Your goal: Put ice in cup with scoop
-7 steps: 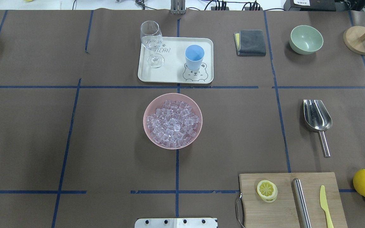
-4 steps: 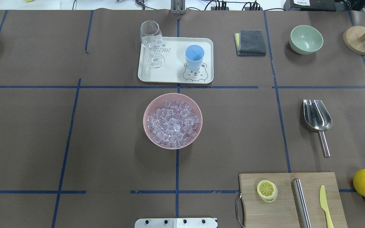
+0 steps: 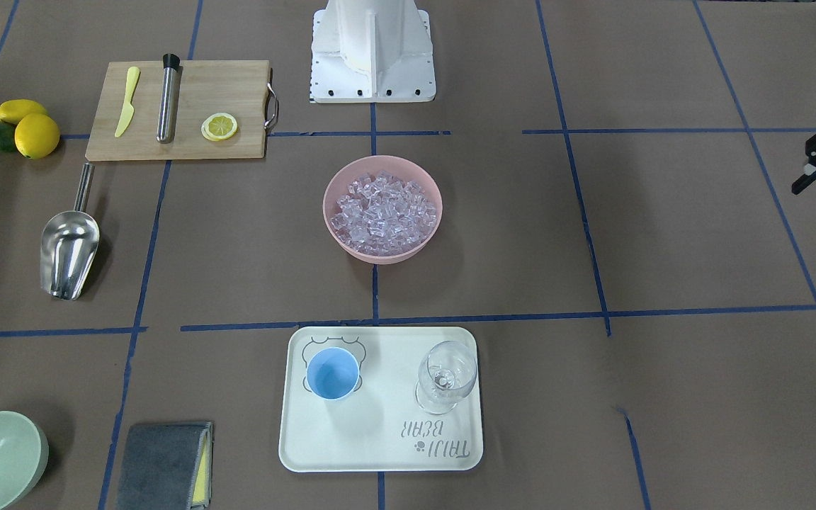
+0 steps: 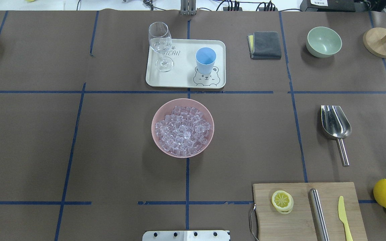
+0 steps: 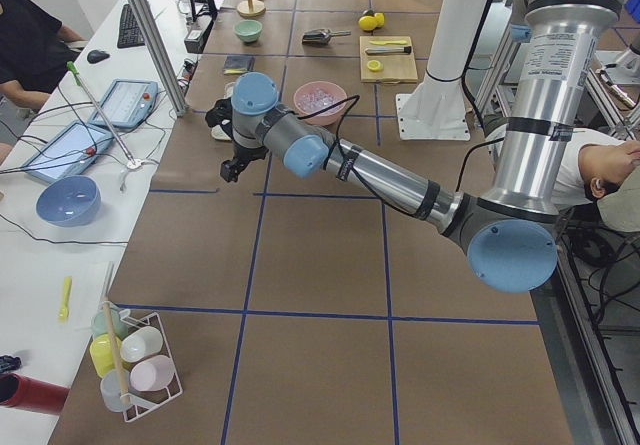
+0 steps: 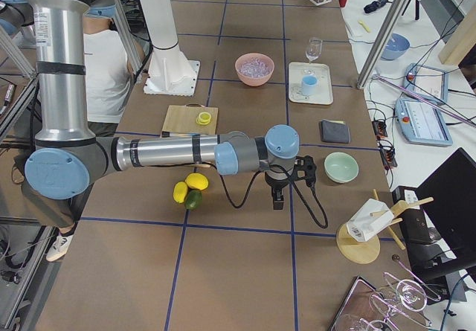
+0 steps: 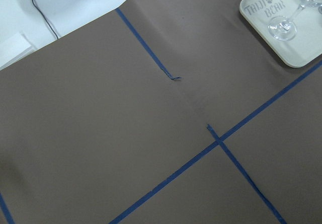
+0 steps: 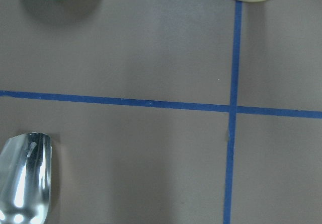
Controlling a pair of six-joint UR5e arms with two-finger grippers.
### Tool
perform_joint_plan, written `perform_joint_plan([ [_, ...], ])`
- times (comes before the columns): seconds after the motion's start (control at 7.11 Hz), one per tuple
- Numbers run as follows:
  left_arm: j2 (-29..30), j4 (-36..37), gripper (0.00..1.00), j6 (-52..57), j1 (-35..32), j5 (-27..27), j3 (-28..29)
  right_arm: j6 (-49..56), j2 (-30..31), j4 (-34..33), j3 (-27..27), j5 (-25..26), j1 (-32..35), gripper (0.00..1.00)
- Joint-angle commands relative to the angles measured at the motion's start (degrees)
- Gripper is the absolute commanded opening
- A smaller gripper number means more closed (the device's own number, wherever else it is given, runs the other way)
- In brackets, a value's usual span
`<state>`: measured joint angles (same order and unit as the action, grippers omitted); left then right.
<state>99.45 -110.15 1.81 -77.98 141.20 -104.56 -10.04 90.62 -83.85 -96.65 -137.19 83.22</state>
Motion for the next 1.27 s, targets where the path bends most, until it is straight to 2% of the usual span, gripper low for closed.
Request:
perform_joint_plan([
  [0.0, 0.91, -8.3, 1.0, -0.49, 3.87, -0.49, 1.71, -13.94, 0.43, 1.66, -5.44, 0.86, -7.68, 1.0],
  [0.28, 0.74, -10.26, 1.0, -0.06, 3.97, 0.39, 4.44, -29.35, 5.15, 12.08, -9.58, 1.57, -14.62, 1.0],
  [0.42, 0.66, -15.57, 1.0, -0.49, 3.97, 0.04, 4.62, -35.6, 7.88, 17.96, -10.39, 1.83, -18.32, 1.0],
  [0.56, 0.4, -18.06, 1.0, -0.58, 3.97, -0.13, 5.06, -44.02, 8.26, 21.15, -11.27, 4.97, -23.15, 1.0],
  [0.84, 0.83, -17.91, 1.0, -0.23, 4.41, -0.49, 4.98, -54.78, 8.0, 22.58, -12.68, 13.66, -34.83, 1.0],
  [1.13, 0.83, -17.91, 1.0, -0.23, 5.9, -0.49, 5.24, -56.32, 8.96, 22.59, -12.42, 14.84, -37.6, 1.0],
])
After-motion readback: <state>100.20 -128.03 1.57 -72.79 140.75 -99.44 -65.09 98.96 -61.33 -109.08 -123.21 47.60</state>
